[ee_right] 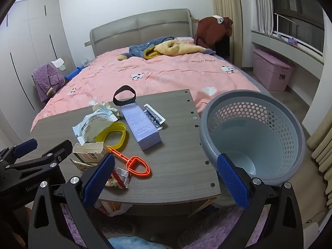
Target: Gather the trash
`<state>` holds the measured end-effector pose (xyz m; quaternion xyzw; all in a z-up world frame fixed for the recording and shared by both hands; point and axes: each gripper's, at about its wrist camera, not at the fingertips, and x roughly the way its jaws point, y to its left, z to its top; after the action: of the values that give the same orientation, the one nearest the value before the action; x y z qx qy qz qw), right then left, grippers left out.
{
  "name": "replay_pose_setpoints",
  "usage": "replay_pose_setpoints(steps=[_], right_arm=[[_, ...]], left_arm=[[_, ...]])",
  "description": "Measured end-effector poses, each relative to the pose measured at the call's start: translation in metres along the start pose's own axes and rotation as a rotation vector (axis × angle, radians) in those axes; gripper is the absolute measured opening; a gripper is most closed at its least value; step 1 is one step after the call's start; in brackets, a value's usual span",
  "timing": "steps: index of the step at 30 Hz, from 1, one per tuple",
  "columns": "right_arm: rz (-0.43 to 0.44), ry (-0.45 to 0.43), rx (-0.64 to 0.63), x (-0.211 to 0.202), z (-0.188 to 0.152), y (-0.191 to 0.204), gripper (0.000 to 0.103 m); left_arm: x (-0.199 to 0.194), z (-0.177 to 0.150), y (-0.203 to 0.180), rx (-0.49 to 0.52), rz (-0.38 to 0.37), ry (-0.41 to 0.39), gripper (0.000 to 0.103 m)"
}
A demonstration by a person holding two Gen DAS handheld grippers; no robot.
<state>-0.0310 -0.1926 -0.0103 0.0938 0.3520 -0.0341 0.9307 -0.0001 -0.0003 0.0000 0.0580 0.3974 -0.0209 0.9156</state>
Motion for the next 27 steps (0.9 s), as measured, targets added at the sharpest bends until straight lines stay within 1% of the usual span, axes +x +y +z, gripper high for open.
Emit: replay_pose_setpoints(steps=[8, 12, 14, 21, 27], right_arm=[[0.003, -0.003, -0.001, 0.0, 0.0, -0.001, 0.097], [0.004, -0.002, 0.002, 0.0, 0.0, -0.001, 0.097], [0.004, -0.003, 0.0, 0.0, 0.0, -0.001, 0.097], [0.002, -0.006, -0.002, -0.002, 0.0, 0.002, 0.097], [-0.001, -0.01, -0.007, -0.004, 0.001, 0.003, 0.097]], left_arm=[[0.0, 0.001, 0.004, -0.01, 0.001, 0.0, 0.095], [0.0, 0.001, 0.0, -0.003, 0.007, -0.004, 0.095], [-0.001, 0.006, -0.001, -0.004, 0.007, -0.005, 0.095], [-0.006, 0.004, -0.002, -0.005, 0.006, -0.011, 0.095], [-0.01, 0.003, 0.004, -0.01, 0.003, -0.023, 0.095]])
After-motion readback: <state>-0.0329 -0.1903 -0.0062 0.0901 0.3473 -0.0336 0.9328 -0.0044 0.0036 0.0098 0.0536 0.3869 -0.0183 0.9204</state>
